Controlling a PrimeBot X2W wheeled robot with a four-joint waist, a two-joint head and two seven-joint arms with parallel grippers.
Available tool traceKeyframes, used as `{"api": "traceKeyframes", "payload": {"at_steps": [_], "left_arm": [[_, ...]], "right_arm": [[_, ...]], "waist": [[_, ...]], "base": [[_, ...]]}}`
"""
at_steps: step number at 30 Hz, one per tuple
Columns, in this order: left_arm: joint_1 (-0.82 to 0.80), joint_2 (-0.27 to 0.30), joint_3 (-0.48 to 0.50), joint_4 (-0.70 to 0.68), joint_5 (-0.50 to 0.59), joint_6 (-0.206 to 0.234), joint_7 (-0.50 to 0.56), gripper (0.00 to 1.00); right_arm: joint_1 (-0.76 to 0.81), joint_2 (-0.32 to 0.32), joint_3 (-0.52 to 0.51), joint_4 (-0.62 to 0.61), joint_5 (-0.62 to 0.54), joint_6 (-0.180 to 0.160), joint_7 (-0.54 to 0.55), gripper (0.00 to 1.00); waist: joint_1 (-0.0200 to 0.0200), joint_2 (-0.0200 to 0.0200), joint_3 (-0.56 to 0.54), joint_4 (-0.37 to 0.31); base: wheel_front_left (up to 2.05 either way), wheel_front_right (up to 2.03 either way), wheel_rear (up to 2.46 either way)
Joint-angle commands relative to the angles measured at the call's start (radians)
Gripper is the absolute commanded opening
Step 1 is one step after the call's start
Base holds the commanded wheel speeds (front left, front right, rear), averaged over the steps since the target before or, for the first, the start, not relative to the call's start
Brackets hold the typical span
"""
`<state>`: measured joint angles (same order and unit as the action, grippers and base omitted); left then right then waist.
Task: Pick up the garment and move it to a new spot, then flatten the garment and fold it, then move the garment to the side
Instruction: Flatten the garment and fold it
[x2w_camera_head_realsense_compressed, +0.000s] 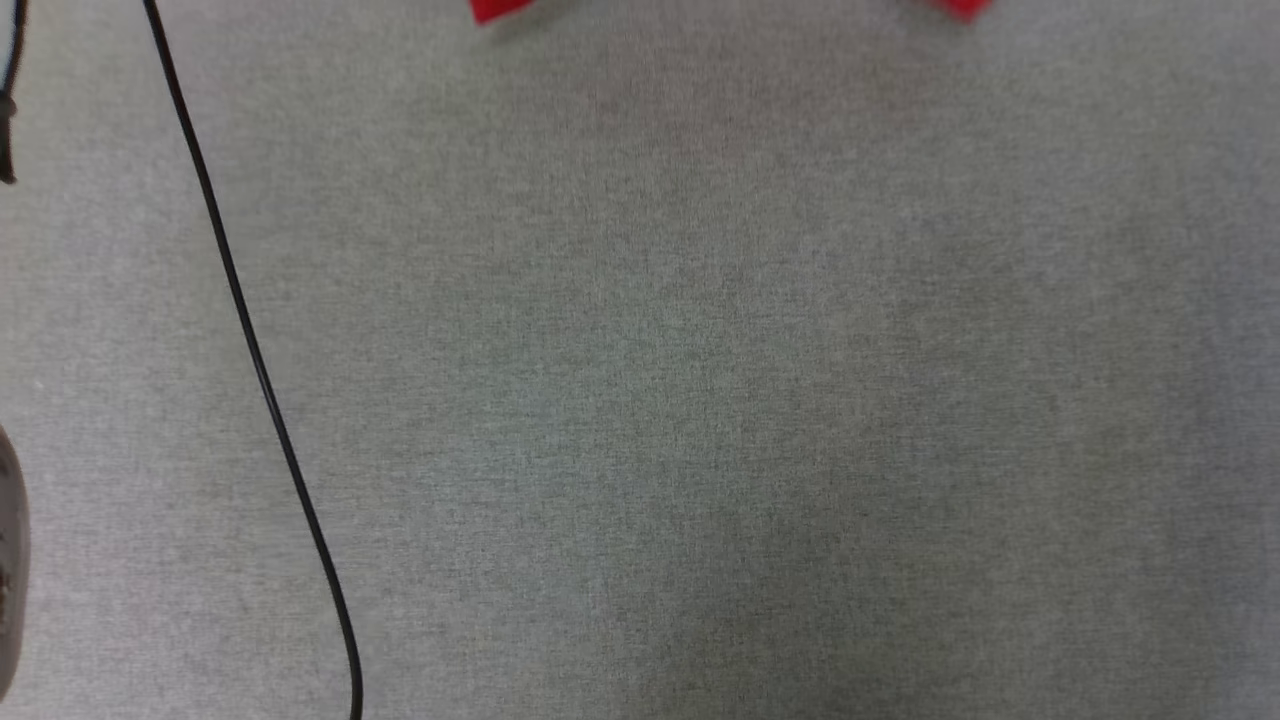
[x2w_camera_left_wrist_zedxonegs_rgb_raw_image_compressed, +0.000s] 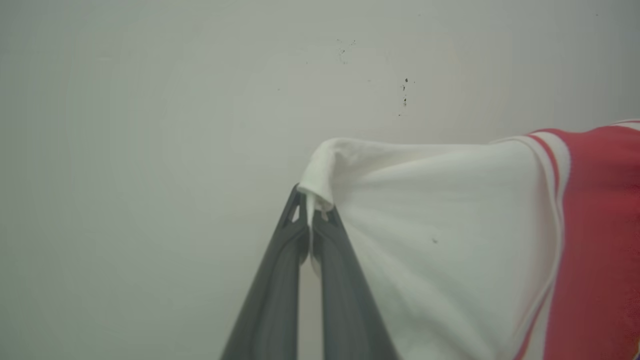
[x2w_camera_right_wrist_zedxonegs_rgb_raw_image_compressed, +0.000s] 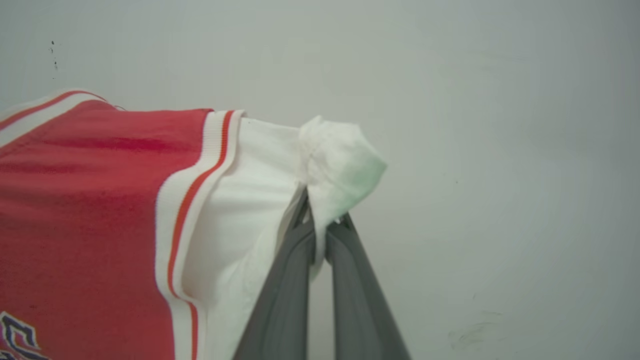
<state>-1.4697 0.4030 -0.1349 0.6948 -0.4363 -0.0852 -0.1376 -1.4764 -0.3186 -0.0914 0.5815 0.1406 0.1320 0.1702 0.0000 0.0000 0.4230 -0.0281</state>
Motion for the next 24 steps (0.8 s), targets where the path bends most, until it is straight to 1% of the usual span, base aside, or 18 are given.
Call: {"api": "traceKeyframes", "payload": {"at_steps": [1, 2, 8, 11, 13, 15, 16, 18, 24], "left_arm": [[-0.022, 0.013, 0.005, 0.023, -0.009, -0.001, -0.007, 0.0], [-0.034, 0.018, 0.001, 0.039, -0.004, -0.004, -0.007, 0.0], [-0.048, 0.008, -0.005, 0.13, -0.043, -0.026, -0.023, 0.0], [-0.016, -0.002, -0.02, 0.17, -0.069, -0.037, -0.02, 0.0], [0.02, -0.012, -0.027, 0.204, -0.102, -0.042, 0.002, 0.0], [0.038, -0.009, -0.038, 0.216, -0.134, -0.044, 0.016, 0.0], [0.107, -0.004, -0.07, 0.21, -0.184, -0.045, 0.019, 0.0], [0.157, 0.016, -0.087, 0.197, -0.212, -0.045, 0.005, 0.0], [0.354, 0.046, -0.11, 0.16, -0.28, -0.045, -0.047, 0.0]], "right_arm": [[-0.025, -0.014, -0.001, 0.023, -0.002, -0.002, -0.006, 0.0], [-0.041, -0.015, 0.006, 0.032, 0.001, -0.002, -0.013, 0.0], [-0.068, -0.004, 0.043, 0.116, 0.027, -0.002, -0.045, 0.0], [-0.037, 0.001, 0.066, 0.157, 0.047, -0.002, -0.068, 0.0], [-0.004, 0.009, 0.081, 0.182, 0.072, -0.002, -0.086, 0.0], [0.024, 0.012, 0.099, 0.196, 0.101, -0.002, -0.098, 0.0], [0.102, 0.02, 0.132, 0.214, 0.138, -0.002, -0.112, 0.0], [0.162, 0.026, 0.159, 0.217, 0.164, -0.002, -0.111, 0.0], [0.384, 0.036, 0.224, 0.19, 0.244, -0.002, -0.118, 0.0]], "waist": [[0.0, 0.0, 0.025, 0.001], [0.0, 0.0, 0.036, 0.0], [0.0, 0.0, 0.092, 0.01], [0.0, 0.0, 0.11, 0.015], [0.0, 0.0, 0.109, 0.016], [0.0, 0.0, 0.112, 0.016], [0.0, 0.0, 0.098, 0.013], [0.0, 0.0, 0.082, 0.008], [0.0, 0.0, 0.011, 0.003]], "base": [[0.0, 0.0, 0.0], [0.0, 0.0, 0.0], [0.0, 0.0, 0.0], [0.0, 0.0, 0.0], [0.0, 0.0, 0.0], [0.0, 0.0, 0.0], [0.0, 0.0, 0.0], [0.0, 0.0, 0.0], [0.0, 0.0, 0.0]]}}
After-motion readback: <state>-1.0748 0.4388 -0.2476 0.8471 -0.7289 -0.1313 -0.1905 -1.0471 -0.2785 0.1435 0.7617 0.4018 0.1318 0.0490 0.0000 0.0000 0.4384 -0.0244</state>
